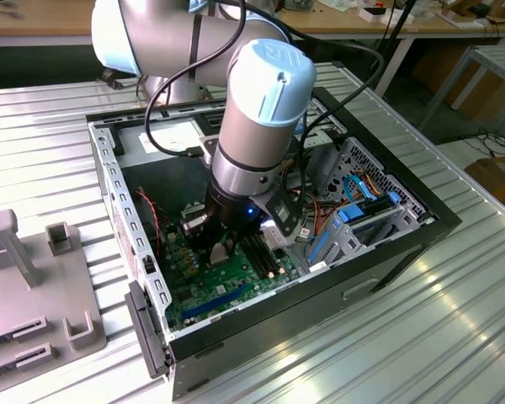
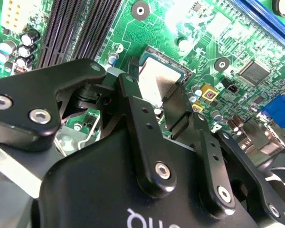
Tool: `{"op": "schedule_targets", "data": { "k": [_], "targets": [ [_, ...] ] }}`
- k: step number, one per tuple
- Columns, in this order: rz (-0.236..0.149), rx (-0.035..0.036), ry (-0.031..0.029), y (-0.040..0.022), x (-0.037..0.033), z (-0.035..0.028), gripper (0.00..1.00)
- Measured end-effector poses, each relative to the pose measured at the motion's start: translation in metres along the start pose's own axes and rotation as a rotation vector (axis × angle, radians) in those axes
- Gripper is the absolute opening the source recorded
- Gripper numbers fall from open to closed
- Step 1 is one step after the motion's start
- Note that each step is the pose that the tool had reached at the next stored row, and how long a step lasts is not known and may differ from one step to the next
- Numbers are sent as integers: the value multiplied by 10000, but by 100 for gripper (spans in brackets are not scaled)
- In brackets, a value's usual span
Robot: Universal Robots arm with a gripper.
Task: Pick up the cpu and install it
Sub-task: 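Place the cpu into insertion slot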
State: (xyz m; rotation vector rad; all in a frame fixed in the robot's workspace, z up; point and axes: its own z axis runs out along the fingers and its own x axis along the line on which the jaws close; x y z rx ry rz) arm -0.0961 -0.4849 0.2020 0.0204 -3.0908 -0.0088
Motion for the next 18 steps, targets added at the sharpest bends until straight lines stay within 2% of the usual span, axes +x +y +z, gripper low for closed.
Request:
{"op": "schedule_targets", "data": {
  "k": [12,18],
  "targets": [
    [-1,-7,0,-5,31,2,46],
    [65,-7,-22,-6,31,14,46]
  ]
}}
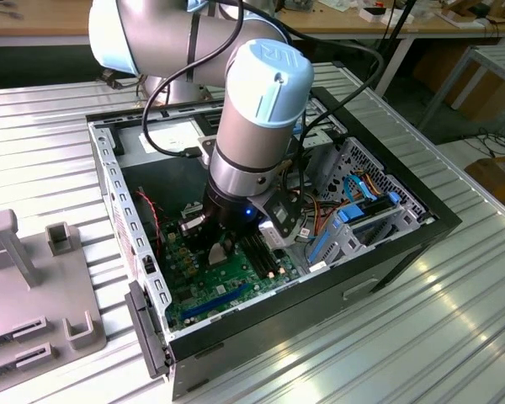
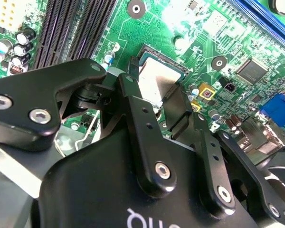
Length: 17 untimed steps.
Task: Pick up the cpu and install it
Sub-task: 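Place the cpu into insertion slot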
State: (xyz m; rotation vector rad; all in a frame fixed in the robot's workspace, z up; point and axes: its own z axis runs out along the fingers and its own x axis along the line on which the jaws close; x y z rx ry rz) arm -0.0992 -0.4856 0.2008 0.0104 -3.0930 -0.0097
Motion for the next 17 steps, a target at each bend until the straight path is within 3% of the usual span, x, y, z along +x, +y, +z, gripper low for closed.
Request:
{"op": "schedule_targets", "data": {
  "k": [12,14,17],
  "targets": [
    [97,-6,-4,3,7,4,46],
    [99,-6,-4,3,6,4,54],
    [99,-6,-4,3,6,5,54]
  ]
}}
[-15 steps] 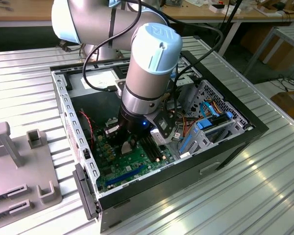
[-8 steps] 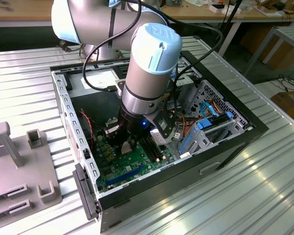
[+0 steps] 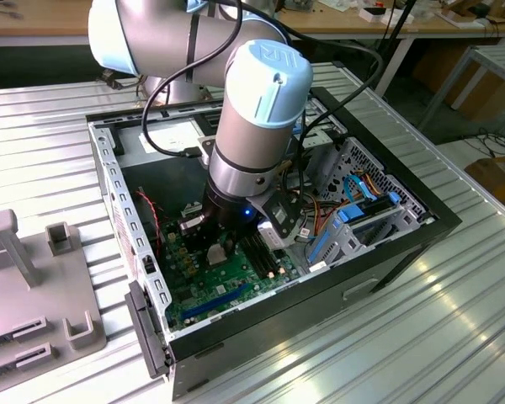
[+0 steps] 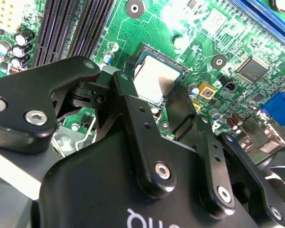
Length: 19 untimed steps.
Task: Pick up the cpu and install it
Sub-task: 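Place the cpu into insertion slot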
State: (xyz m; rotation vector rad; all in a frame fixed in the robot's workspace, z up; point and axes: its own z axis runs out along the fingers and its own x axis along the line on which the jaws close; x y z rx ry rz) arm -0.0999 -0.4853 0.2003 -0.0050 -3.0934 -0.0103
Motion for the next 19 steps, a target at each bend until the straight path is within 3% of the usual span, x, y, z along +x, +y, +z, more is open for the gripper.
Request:
{"op": "schedule_targets", "data": {
  "k": [19],
  "targets": [
    [-52,-18,0,0,18,8,54]
  ]
}}
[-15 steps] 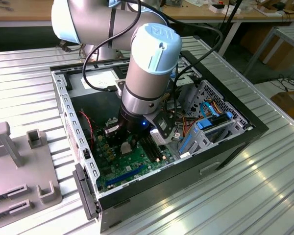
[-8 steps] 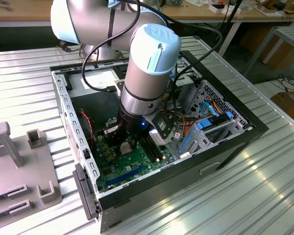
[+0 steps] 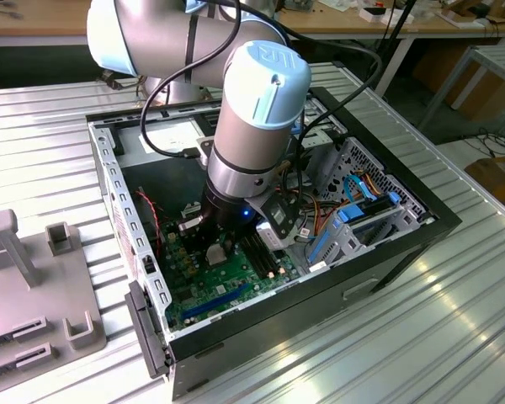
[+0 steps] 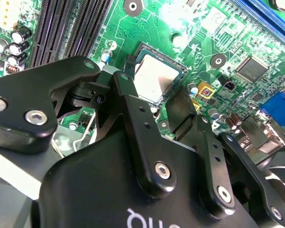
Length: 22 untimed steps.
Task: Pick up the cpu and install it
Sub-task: 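Place the cpu into insertion slot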
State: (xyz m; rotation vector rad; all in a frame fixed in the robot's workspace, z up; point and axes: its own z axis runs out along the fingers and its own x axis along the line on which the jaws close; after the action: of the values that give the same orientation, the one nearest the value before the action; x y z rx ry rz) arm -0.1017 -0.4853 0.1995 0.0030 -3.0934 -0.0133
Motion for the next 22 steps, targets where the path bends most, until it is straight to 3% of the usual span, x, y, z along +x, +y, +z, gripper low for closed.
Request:
{"op": "schedule_targets", "data": {
  "k": [22],
  "targets": [
    [-5,0,6,10,-15,8,54]
  ]
}}
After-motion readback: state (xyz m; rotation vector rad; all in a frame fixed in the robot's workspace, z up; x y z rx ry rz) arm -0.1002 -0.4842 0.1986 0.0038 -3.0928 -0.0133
